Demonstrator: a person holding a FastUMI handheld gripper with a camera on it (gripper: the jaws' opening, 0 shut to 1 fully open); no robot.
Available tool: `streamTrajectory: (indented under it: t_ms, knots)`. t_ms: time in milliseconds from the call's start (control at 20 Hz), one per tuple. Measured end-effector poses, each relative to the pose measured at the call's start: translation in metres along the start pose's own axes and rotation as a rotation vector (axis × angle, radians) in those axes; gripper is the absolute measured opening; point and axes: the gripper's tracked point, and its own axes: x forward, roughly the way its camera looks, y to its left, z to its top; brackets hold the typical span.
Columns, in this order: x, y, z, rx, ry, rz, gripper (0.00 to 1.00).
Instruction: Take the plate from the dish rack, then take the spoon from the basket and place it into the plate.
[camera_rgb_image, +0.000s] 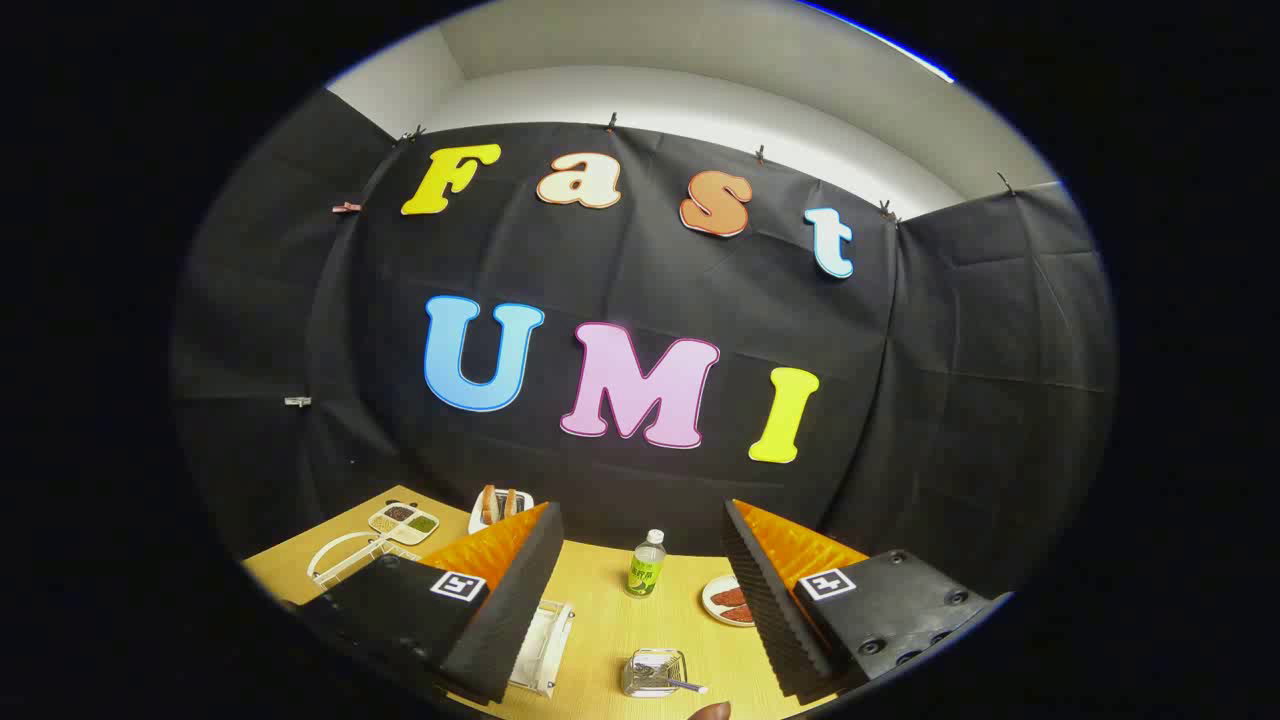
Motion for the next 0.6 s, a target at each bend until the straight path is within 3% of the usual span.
streamTrajectory:
  t_ms: [600]
  knots:
    - [-0.0017,0.0068,-0.0057,0.011,0.017,0.016,0.97]
